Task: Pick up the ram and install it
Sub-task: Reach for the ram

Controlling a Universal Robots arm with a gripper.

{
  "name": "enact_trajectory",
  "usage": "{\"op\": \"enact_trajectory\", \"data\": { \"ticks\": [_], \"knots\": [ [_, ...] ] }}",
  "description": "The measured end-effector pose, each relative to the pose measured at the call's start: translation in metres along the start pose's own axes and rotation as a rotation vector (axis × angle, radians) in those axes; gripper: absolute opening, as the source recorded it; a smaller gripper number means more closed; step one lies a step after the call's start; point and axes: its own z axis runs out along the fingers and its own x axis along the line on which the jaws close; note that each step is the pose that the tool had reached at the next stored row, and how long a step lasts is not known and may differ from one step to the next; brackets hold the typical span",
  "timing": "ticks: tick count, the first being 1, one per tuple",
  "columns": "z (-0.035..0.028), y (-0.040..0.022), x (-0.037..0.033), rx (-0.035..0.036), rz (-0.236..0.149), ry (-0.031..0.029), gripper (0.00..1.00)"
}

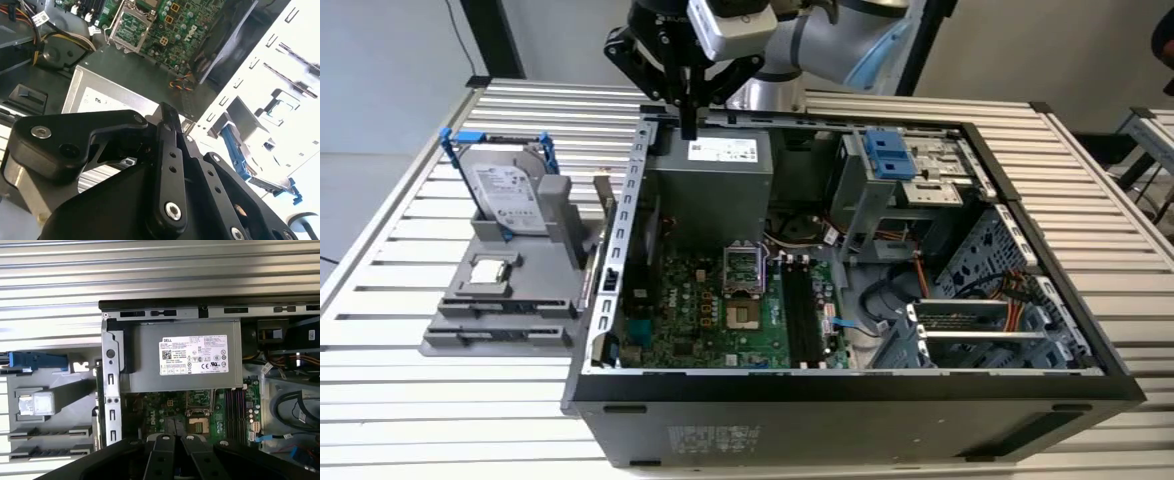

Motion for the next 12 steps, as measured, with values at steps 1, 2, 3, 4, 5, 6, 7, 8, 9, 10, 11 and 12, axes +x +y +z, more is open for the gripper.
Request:
{"op": "enact_trajectory", "data": {
  "ticks": [1,2,3,4,5,6,7,8,9,10,11,12],
  "knots": [
    [0.0,-0.0001,0.0017,-0.0001,0.0,0.0,0.0],
    [0.0,-0.0002,0.0031,-0.0004,0.0,0.0,0.0],
    [-0.0001,-0.0003,0.0048,-0.0006,0.0,0.0,0.0],
    [-0.0001,-0.0004,0.0064,-0.0008,0.0,0.0,0.0],
    [-0.0002,-0.0006,0.0083,-0.0008,0.0,0.0001,0.0],
    [-0.0002,-0.0007,0.0099,-0.0008,0.0,0.0001,0.0],
    [-0.0002,-0.0008,0.0115,-0.0009,0.0,0.0,0.0],
    [-0.0002,-0.0009,0.0128,-0.0009,0.0,0.0,0.0],
    [-0.0003,-0.001,0.014,-0.0008,0.0,0.0,0.0],
    [-0.0003,-0.0011,0.0154,-0.0008,0.0,0.0001,0.0],
    [-0.0003,-0.0012,0.0166,-0.0009,0.0,0.0,0.0],
    [-0.0004,-0.0012,0.0178,-0.0008,0.0,0.0001,0.0]
  ]
}}
